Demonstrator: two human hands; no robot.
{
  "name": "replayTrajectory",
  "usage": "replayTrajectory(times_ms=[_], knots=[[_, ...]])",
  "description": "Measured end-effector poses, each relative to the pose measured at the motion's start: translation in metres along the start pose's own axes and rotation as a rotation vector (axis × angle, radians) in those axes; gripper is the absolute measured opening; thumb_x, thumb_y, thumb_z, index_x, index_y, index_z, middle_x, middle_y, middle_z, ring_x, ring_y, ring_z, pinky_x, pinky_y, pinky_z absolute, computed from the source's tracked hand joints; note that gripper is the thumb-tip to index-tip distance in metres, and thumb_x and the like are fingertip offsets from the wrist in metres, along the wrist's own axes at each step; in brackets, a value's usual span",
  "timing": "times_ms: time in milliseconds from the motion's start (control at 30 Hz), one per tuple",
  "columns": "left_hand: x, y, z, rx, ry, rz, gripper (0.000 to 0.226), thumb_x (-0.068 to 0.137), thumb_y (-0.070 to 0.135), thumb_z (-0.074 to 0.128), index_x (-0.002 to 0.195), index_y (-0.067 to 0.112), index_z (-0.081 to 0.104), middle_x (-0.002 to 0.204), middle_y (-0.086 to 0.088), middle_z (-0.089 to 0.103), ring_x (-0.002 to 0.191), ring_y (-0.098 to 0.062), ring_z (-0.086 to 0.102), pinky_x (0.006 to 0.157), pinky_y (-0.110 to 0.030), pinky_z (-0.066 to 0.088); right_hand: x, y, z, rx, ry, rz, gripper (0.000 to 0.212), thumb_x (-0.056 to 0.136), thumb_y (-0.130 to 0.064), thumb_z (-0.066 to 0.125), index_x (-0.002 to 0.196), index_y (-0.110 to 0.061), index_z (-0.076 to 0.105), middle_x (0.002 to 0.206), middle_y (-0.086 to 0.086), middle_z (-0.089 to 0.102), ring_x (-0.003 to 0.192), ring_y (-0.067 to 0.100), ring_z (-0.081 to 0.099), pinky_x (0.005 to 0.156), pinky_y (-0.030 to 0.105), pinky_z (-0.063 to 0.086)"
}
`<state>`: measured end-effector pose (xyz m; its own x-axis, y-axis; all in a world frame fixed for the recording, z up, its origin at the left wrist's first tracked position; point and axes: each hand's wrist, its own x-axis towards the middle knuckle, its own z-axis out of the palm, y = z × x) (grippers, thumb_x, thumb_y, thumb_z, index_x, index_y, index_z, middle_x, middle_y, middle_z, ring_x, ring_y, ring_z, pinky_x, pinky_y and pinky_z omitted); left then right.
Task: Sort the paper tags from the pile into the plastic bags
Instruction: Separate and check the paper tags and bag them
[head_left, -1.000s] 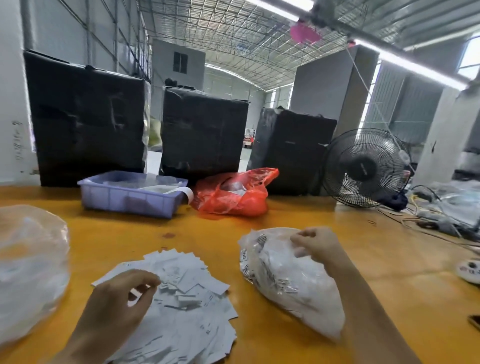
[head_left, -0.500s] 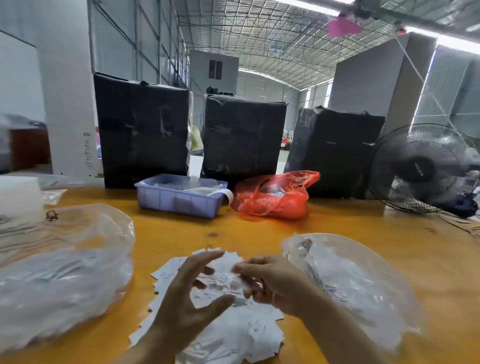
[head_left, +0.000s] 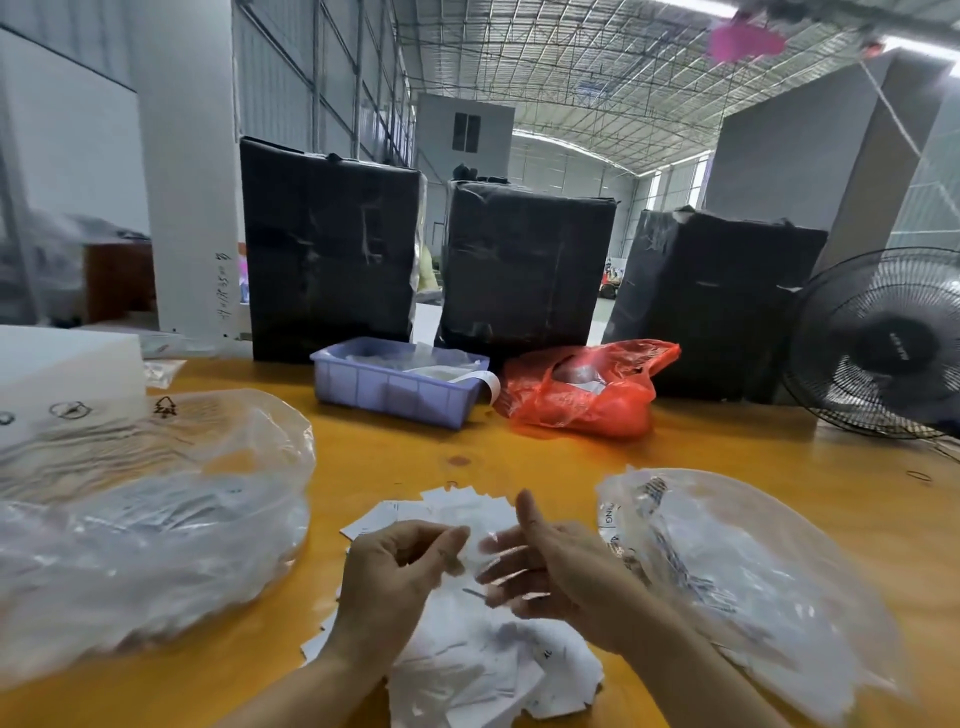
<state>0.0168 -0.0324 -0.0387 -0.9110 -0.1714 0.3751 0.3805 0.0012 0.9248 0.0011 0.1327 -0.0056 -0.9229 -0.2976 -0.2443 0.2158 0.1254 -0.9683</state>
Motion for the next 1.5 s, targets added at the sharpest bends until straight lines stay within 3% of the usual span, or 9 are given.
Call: replayTrajectory(times_ms=[167,400,567,767,933,1067,1167,1367,1500], knots=[[-0.001,0.0,0.0,-0.076,0.027,-0.086,0.004,0.071,0.011,0.077,0.068,0.008,0.076,0.068,-0.006,0.073,0.063,-0.008,0.067,0.06,-0.011,0.048,0.001,0.001,0.013,0.042,-0.069,-0.012,0.071,0.071,-0.071,0.053,0.099,-0.008,0.068,0.094,0.012,0.074,0.088,0.025,0.071,0.071,0.031,0.055],[-0.003,0.01,0.0,-0.196,0.035,-0.157,0.019,0.065,0.03,0.07,0.066,0.013,0.078,0.06,-0.001,0.068,0.052,0.0,0.054,0.052,-0.009,0.04,-0.003,0.002,0.01,0.065,-0.042,-0.031,0.014,0.087,-0.019,0.066,0.093,-0.007,0.071,0.095,0.012,0.074,0.084,0.022,0.072,0.069,0.027,0.055],[0.0,0.005,-0.001,-0.198,0.087,-0.203,0.017,0.074,0.029,0.07,0.066,0.015,0.077,0.076,-0.002,0.074,0.055,-0.004,0.057,0.062,-0.027,0.042,-0.004,0.001,0.01,0.035,-0.113,0.015,0.01,0.079,-0.007,0.072,0.09,-0.007,0.072,0.095,0.014,0.073,0.083,0.022,0.071,0.069,0.029,0.055],[0.004,0.0,-0.001,-0.222,0.123,-0.218,0.024,0.079,0.028,0.065,0.076,0.004,0.07,0.076,-0.008,0.074,0.054,-0.009,0.062,0.057,-0.024,0.05,0.0,0.002,0.013,0.159,0.016,-0.084,0.006,0.078,-0.003,0.072,0.084,-0.002,0.07,0.089,0.019,0.073,0.08,0.025,0.071,0.073,0.029,0.057],[0.002,-0.005,-0.001,-0.168,-0.035,-0.178,0.029,0.084,0.026,0.063,0.089,-0.003,0.065,0.082,-0.008,0.075,0.067,-0.016,0.068,0.061,-0.02,0.051,0.001,-0.002,0.006,0.299,0.198,-0.246,0.013,0.076,0.006,0.069,0.088,0.002,0.065,0.078,0.019,0.072,0.071,0.025,0.07,0.066,0.025,0.055],[0.006,-0.003,-0.006,-0.158,-0.227,-0.161,0.065,0.065,0.044,0.083,0.115,0.016,0.052,0.102,0.0,0.073,0.092,-0.016,0.07,0.075,-0.026,0.052,-0.005,-0.005,0.001,-0.176,0.175,-0.394,0.026,0.076,-0.003,0.075,0.098,-0.006,0.062,0.074,0.012,0.073,0.069,0.019,0.07,0.062,0.021,0.051],[0.01,-0.002,-0.009,-0.151,-0.365,-0.198,0.085,0.046,0.044,0.09,0.119,0.024,0.05,0.107,-0.001,0.071,0.095,-0.02,0.069,0.072,-0.023,0.054,-0.006,-0.008,0.001,-0.282,0.066,-0.394,0.035,0.072,-0.005,0.079,0.1,-0.01,0.059,0.07,0.009,0.072,0.067,0.018,0.07,0.064,0.023,0.053],[0.008,-0.004,-0.009,-0.045,-0.44,-0.235,0.058,0.045,0.018,0.091,0.099,0.011,0.07,0.087,-0.021,0.07,0.08,-0.029,0.066,0.079,-0.038,0.057,-0.007,-0.008,0.005,-0.356,0.05,-0.406,0.032,0.071,-0.006,0.08,0.095,-0.012,0.06,0.065,0.003,0.07,0.063,0.014,0.066,0.064,0.031,0.051],[0.007,-0.002,-0.009,-0.004,-0.435,-0.263,0.031,0.057,0.022,0.084,0.084,0.009,0.075,0.068,-0.004,0.07,0.062,-0.01,0.061,0.06,-0.02,0.049,-0.004,-0.006,0.003,-0.375,0.138,-0.451,0.021,0.081,-0.005,0.072,0.095,-0.014,0.061,0.067,0.002,0.071,0.064,0.012,0.066,0.063,0.024,0.05]])
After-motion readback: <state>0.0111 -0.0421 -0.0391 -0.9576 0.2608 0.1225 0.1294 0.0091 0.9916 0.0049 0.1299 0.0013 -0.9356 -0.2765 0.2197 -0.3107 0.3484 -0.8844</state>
